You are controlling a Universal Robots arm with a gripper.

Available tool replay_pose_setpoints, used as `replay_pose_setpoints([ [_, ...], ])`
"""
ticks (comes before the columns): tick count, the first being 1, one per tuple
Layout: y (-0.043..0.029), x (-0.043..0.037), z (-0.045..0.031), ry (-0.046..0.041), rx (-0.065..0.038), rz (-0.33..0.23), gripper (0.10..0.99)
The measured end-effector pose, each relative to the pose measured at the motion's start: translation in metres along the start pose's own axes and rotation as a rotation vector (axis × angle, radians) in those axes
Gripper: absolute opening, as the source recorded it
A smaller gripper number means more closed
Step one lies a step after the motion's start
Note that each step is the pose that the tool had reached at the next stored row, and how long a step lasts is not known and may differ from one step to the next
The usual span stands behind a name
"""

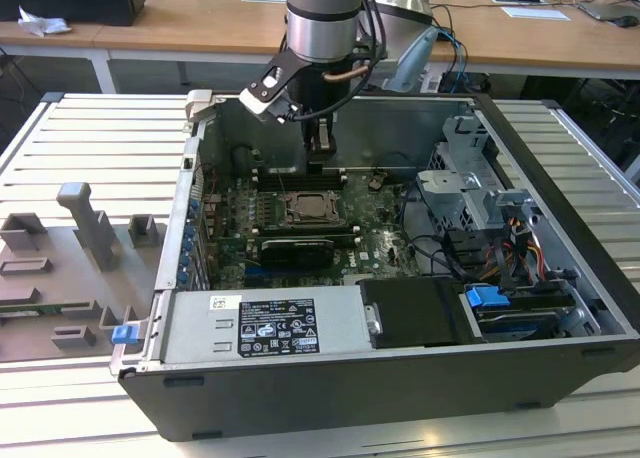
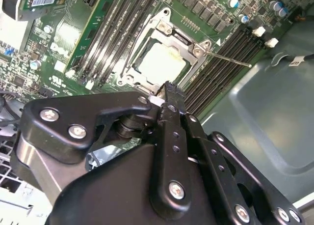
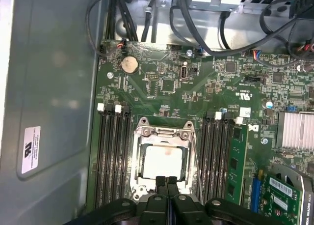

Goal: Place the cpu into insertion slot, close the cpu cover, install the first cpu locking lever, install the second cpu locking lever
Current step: 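Install the first cpu locking lever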

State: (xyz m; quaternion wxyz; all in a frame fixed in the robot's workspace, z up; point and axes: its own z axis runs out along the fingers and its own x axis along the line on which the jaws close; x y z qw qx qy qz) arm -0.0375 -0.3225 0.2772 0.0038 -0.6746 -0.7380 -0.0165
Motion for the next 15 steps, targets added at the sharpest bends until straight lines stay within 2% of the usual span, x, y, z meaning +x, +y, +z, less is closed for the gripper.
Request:
replay_pose_setpoints([
  [6, 0.0, 0.0, 0.0, 0.0007, 0.001, -0.038, 0.106],
  [15, 0.0, 0.0, 0.0, 0.0032, 0.005, -0.17, 0.106],
])
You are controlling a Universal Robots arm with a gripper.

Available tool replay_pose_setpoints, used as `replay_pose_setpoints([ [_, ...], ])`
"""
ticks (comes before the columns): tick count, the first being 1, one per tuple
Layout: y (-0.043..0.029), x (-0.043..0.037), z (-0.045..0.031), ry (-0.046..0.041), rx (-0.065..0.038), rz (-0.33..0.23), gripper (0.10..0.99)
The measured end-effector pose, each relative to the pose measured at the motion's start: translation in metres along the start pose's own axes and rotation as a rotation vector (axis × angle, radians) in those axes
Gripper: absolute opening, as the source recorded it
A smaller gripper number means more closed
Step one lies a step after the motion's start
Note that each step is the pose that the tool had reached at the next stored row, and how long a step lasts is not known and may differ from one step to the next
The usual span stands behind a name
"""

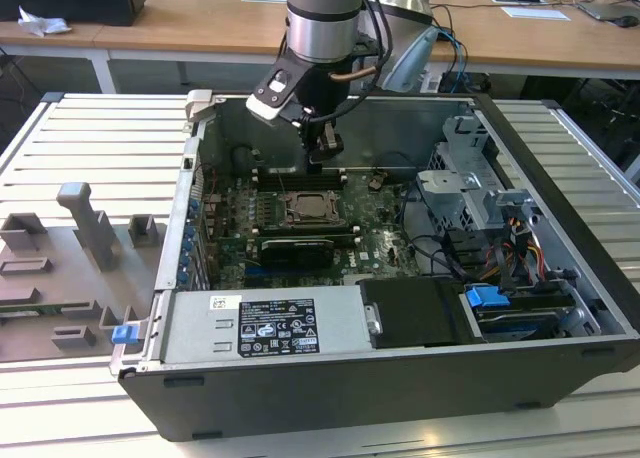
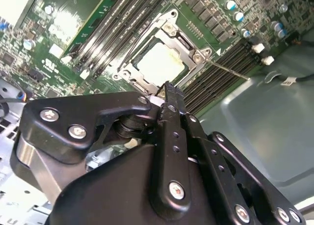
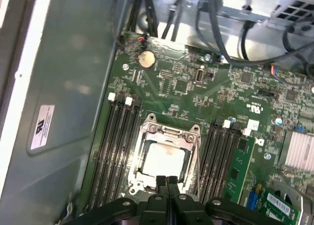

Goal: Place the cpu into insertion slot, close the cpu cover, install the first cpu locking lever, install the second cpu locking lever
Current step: 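Install the first cpu locking lever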

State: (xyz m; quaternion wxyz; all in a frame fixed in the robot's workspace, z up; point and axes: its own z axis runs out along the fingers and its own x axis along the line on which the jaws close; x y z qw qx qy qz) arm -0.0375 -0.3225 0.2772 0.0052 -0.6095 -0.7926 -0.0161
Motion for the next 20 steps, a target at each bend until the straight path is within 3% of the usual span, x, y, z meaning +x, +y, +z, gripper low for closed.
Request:
replay_pose_setpoints([
  [14, 0.0, 0.0, 0.0, 0.0027, 0.004, -0.14, 0.106],
  [20, 0.0, 0.0, 0.0, 0.005, 0.007, -0.258, 0.106],
])
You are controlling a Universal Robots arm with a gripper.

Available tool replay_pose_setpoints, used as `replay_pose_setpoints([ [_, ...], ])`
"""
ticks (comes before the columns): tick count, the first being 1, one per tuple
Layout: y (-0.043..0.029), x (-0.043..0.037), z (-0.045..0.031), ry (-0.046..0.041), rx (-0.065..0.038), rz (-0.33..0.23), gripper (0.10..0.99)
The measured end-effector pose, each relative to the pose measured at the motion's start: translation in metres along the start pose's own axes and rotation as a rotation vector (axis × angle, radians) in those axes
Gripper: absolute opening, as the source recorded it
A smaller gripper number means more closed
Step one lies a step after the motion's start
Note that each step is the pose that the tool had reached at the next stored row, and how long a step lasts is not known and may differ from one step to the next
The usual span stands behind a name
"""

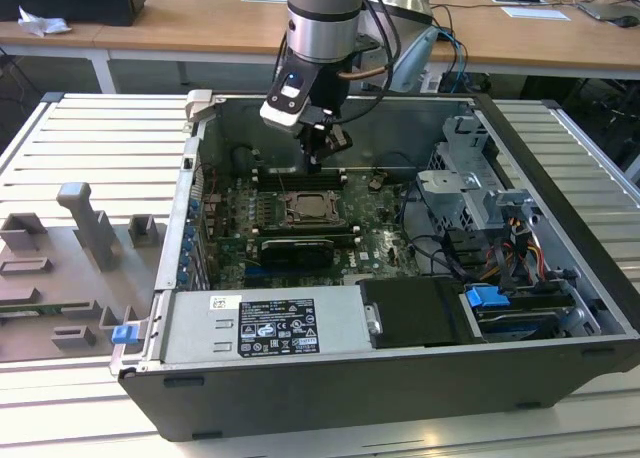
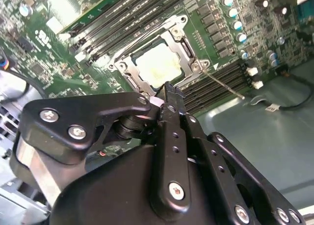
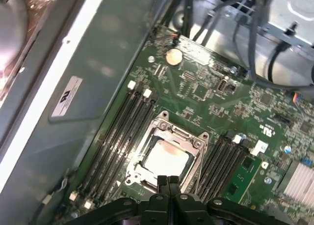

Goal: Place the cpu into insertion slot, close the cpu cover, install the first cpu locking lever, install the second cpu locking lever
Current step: 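Install the first cpu locking lever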

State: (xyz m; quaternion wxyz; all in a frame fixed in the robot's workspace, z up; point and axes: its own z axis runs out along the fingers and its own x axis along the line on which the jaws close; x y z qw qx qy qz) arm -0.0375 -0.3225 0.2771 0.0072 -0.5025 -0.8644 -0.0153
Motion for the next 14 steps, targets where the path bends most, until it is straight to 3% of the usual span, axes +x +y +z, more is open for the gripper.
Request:
replay_pose_setpoints([
  [10, 0.0, 0.0, 0.0, 0.004, 0.006, -0.205, 0.106],
  [14, 0.0, 0.0, 0.0, 0.0061, 0.009, -0.32, 0.106],
])
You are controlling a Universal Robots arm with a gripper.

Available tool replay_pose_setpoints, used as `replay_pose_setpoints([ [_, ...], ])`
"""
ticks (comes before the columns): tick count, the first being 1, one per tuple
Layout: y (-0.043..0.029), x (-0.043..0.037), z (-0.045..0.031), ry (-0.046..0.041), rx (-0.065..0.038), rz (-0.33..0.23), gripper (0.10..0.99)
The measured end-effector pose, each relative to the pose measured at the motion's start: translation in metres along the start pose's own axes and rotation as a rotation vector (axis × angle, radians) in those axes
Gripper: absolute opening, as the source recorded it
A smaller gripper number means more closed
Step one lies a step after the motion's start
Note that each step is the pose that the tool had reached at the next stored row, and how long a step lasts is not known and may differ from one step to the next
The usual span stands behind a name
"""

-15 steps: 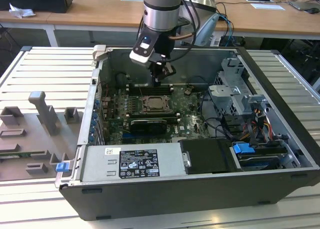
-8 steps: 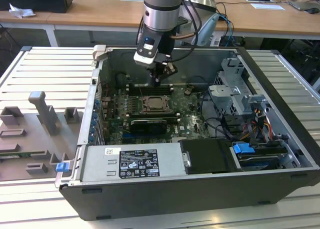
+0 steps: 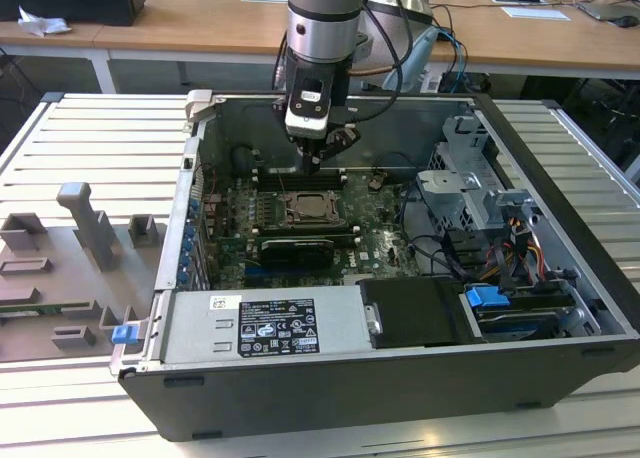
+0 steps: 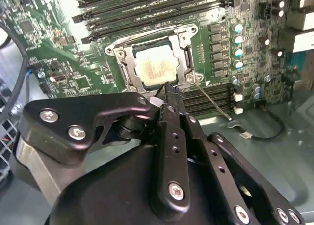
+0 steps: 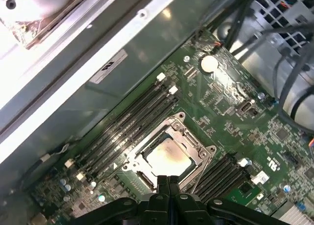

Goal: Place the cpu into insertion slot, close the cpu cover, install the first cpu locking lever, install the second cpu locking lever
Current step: 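Install the first cpu locking lever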

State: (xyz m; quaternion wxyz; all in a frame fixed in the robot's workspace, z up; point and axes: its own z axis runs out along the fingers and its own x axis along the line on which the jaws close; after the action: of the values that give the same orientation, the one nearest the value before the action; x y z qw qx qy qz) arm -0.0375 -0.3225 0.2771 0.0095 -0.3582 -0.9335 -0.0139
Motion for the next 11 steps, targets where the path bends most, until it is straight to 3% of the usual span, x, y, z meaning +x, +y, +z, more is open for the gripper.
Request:
replay_pose_setpoints([
  [8, 0.0, 0.0, 0.0, 0.0022, 0.003, -0.114, 0.106],
  [11, 0.0, 0.0, 0.0, 0.0038, 0.005, -0.196, 0.106],
])
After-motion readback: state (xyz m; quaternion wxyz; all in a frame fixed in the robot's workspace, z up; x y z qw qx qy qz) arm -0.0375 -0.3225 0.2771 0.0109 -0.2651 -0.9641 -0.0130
